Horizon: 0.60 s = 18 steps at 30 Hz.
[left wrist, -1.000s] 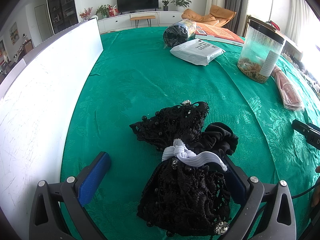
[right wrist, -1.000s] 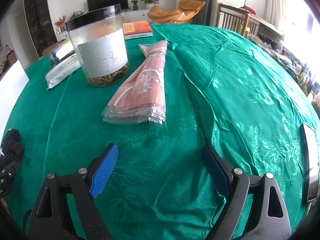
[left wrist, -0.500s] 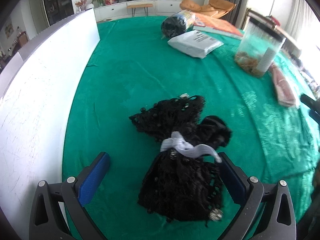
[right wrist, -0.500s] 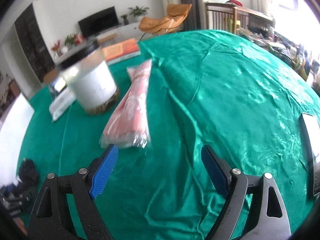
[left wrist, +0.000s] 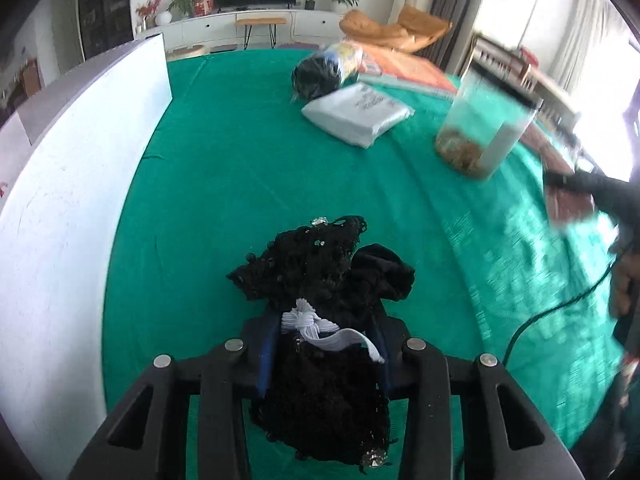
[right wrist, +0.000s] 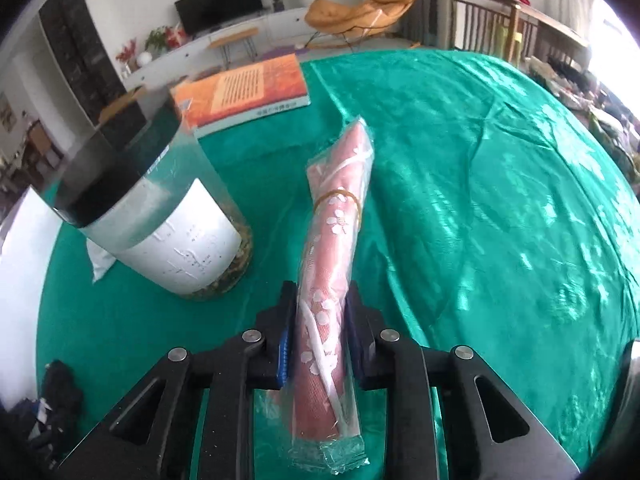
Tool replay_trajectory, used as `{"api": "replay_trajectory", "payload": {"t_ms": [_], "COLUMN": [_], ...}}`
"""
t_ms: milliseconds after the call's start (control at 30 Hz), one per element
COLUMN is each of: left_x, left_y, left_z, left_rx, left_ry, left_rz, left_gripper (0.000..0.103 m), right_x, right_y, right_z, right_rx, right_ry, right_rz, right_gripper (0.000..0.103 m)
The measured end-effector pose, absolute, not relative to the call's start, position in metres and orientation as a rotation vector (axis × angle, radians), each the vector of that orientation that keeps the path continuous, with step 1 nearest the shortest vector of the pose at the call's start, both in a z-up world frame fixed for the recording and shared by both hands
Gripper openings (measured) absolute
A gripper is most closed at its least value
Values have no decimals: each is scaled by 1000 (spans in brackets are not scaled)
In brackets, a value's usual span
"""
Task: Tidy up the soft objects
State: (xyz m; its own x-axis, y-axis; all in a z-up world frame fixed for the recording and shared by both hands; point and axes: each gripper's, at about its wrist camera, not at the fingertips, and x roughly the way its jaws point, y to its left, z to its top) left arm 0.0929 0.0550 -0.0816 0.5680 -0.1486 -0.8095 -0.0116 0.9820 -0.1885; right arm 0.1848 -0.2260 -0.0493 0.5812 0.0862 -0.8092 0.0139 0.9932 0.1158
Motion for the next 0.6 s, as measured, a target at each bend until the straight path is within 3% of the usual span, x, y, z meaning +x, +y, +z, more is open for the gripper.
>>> {"api": "replay_trajectory", "payload": {"t_ms": [200, 467, 533, 567, 600], "left_x": [58, -16, -27, -31, -35], "left_y": [86, 214, 243, 258, 270], "left_z": [-32, 28, 21, 15, 10], "left_rx": [-318, -290, -263, -248, -245], "left_ry": [896, 790, 822, 847, 862], "left_rz": [-157, 145, 277, 349, 408], "left_gripper": [38, 42, 57, 79, 93], "right_x": [124, 53, 39, 32, 26], "right_y": [-203, -38, 10, 33, 54], "right_z": [19, 82, 86, 85, 83], "right_rx": [26, 46, 59, 69, 88], "right_ry": [835, 812, 827, 839, 848], "right_rz": [118, 595, 729, 791, 848], "right_gripper": [24, 24, 25, 31, 47]}}
